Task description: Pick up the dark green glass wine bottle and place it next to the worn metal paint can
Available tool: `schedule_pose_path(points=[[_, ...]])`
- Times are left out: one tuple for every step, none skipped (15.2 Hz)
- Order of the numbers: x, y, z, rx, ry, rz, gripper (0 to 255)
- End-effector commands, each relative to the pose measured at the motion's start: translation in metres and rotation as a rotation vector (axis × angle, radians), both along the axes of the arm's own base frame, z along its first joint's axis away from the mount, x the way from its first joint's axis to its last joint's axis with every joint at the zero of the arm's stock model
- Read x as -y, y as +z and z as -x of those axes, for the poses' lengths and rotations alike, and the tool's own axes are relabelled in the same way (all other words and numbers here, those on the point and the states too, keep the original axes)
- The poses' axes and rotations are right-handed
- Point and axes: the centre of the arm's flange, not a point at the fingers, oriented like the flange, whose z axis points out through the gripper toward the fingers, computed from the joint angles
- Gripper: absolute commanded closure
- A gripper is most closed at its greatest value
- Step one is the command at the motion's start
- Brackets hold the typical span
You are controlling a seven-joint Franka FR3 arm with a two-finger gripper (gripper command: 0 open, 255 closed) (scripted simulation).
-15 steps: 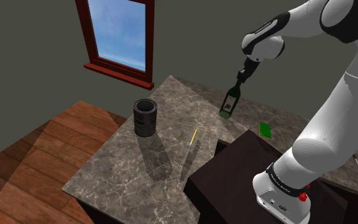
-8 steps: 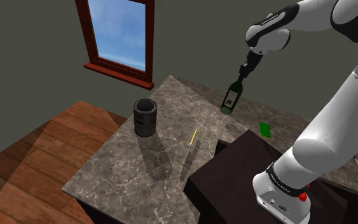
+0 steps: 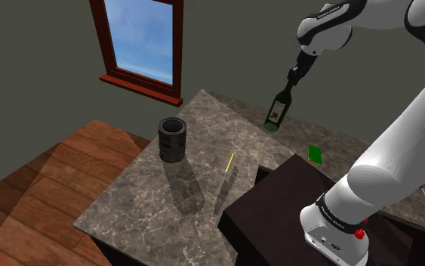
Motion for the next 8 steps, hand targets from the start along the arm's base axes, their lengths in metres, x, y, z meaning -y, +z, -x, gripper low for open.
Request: schedule_pose_path(points=[[0.000, 0.012, 0.001, 0.000, 0.000, 0.000, 255], [0.000, 0.017, 0.001, 0.000, 0.000, 0.000, 255], [0.000, 0.022, 0.001, 0.000, 0.000, 0.000, 255], [0.000, 0.028, 0.001, 0.000, 0.000, 0.000, 255], [0.000, 0.033, 0.001, 0.000, 0.000, 0.000, 255], [0.000, 0.038, 0.001, 0.000, 0.000, 0.000, 255], [0.000, 0.044, 0.001, 0.000, 0.000, 0.000, 255], [0.000, 0.049, 0.001, 0.000, 0.000, 0.000, 255]])
